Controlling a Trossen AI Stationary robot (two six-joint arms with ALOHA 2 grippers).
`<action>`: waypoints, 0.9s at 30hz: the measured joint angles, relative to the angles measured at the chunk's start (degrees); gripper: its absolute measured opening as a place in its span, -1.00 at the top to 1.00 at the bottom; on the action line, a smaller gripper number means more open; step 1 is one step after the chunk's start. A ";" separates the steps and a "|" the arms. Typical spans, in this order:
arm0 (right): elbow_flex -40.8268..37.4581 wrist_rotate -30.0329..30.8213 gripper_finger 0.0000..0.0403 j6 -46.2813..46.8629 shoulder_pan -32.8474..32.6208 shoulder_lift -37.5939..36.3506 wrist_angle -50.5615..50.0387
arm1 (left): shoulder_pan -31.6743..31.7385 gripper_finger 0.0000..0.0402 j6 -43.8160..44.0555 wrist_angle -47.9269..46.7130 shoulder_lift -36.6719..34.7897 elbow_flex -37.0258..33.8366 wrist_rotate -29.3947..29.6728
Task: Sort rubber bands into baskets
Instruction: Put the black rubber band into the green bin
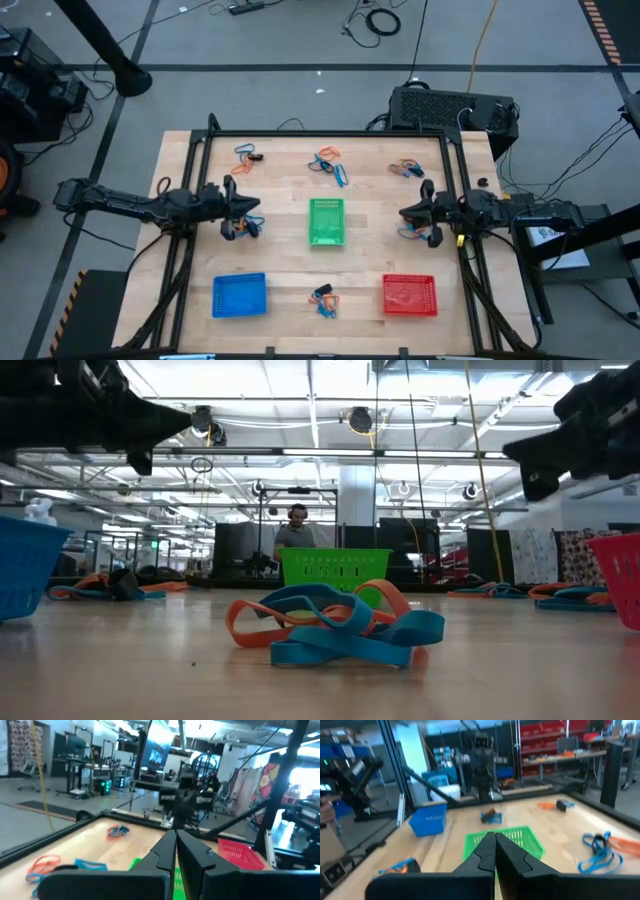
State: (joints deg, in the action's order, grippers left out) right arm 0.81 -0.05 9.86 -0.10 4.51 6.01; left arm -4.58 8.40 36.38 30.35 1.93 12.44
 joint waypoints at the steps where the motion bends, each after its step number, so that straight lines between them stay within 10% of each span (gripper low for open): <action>1: 0.00 0.00 1.00 0.31 0.00 0.00 1.02 | 0.00 0.89 0.20 -0.21 0.01 0.00 1.11; 14: 0.01 11.38 1.00 0.57 0.00 7.99 16.03 | 0.00 0.89 6.29 -31.04 0.70 8.00 -3.07; 27: 2.38 3.83 1.00 3.44 -0.26 25.67 30.75 | 1.23 0.89 5.59 -64.95 15.97 30.19 -4.42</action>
State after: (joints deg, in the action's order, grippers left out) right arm 3.19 3.78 13.30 -0.36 30.19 36.76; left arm -3.35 13.99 -28.57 46.32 32.12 8.01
